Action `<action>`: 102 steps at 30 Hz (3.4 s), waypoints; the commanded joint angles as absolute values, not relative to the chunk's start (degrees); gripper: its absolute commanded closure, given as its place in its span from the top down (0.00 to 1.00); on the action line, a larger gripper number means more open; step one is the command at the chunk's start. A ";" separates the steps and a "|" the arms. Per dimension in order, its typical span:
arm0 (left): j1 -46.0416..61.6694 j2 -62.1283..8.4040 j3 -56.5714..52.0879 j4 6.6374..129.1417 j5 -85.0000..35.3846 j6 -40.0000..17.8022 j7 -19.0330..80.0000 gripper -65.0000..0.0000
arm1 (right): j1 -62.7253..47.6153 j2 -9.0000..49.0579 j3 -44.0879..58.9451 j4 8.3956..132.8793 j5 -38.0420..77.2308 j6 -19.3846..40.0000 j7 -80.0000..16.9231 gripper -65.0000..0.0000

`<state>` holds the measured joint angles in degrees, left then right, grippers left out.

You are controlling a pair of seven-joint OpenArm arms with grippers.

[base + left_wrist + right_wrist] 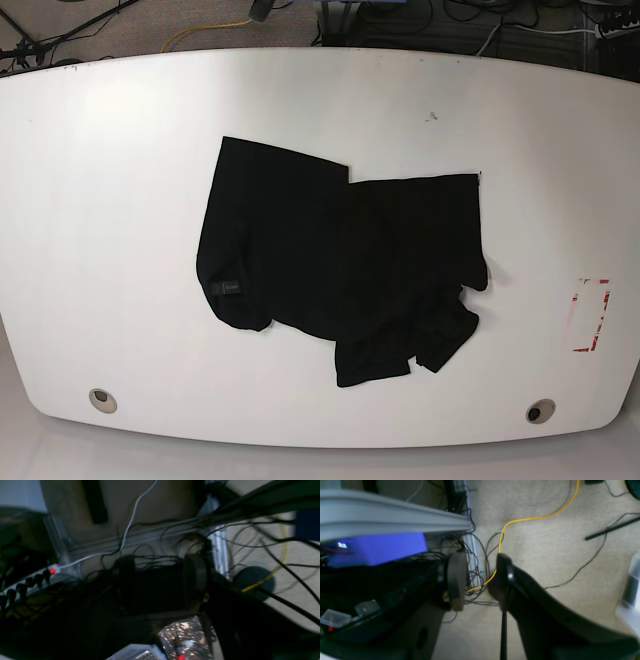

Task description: Fold the T-shirt properly

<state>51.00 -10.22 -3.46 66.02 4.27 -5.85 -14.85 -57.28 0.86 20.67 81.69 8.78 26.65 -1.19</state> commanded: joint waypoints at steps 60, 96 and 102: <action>65.27 -9.27 -14.20 107.38 -18.59 -5.41 -12.18 0.62 | -9.63 -0.84 20.97 105.10 25.54 34.68 -51.21 0.66; 56.92 -11.03 -14.20 107.38 -18.59 -5.41 -4.88 0.62 | 10.68 -0.22 20.79 78.02 25.45 34.51 -48.75 0.34; 56.22 -11.03 -14.02 107.38 -18.59 -5.41 -4.00 0.62 | 11.91 -1.36 20.79 77.49 24.75 34.42 -48.66 0.30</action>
<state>55.40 -10.85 -13.93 106.45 -18.50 -5.34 -3.07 9.56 -1.34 20.95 77.10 24.25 34.09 -49.76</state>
